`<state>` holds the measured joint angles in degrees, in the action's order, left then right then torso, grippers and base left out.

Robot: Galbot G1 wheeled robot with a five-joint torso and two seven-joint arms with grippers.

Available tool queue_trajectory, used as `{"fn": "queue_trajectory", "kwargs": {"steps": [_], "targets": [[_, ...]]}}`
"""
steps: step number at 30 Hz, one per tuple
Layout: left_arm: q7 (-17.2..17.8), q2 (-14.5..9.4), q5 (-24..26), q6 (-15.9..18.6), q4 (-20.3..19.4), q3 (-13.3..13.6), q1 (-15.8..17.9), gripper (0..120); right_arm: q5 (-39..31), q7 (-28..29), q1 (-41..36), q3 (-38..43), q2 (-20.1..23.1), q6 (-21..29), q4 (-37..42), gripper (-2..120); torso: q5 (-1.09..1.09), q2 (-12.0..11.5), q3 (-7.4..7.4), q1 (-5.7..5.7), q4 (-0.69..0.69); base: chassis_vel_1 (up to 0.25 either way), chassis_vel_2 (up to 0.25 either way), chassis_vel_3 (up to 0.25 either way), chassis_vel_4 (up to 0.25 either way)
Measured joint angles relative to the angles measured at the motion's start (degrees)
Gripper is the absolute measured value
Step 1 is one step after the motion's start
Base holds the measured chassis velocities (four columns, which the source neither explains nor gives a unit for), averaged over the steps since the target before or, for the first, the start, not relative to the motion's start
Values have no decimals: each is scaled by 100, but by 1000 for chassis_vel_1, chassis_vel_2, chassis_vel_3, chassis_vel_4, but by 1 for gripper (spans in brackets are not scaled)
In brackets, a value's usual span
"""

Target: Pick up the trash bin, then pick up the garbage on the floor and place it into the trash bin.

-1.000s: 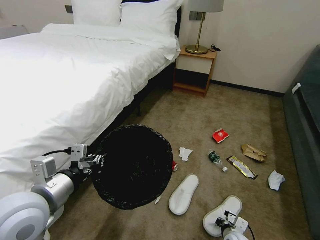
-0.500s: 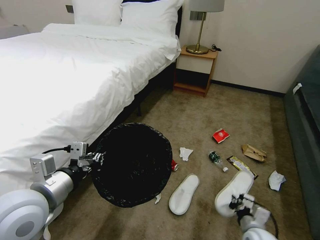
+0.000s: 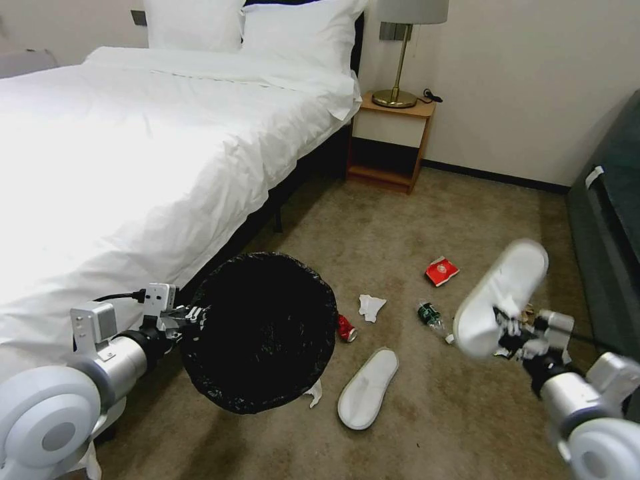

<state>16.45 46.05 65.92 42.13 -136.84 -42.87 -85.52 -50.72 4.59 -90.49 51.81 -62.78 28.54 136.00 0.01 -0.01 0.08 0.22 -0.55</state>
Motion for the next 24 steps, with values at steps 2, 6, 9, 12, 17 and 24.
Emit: {"fn": "queue_trajectory", "kwargs": {"steps": [2,6,9,12,17,24], "targets": [[-3,-38,39,0,49,34,28,1,-150,-122,89,0,268,-54,37,0,0,0,0,0,1,0,0,0,0],[-6,-167,134,0,217,174,180,1,-523,-409,446,-119,846,-243,59,0,1,0,0,0,0,0,0,0,0],[11,-210,175,0,334,343,337,1,-643,-658,708,-204,1051,-346,-52,0,-1,0,0,0,0,0,0,0,0],[161,-198,291,0,449,631,611,1,-694,-1013,1129,-433,1200,-425,-257,0,-1,0,0,0,-1,0,0,0,0],[412,-237,542,0,617,1243,1222,1,-733,-1085,1978,-1335,1306,-495,-498,0,-1,0,1,0,-1,0,0,0,0],[722,-284,985,0,831,1797,1956,1,-712,-1062,2821,-2328,1374,-480,-587,0,-1,0,0,0,0,0,0,0,0]]}}
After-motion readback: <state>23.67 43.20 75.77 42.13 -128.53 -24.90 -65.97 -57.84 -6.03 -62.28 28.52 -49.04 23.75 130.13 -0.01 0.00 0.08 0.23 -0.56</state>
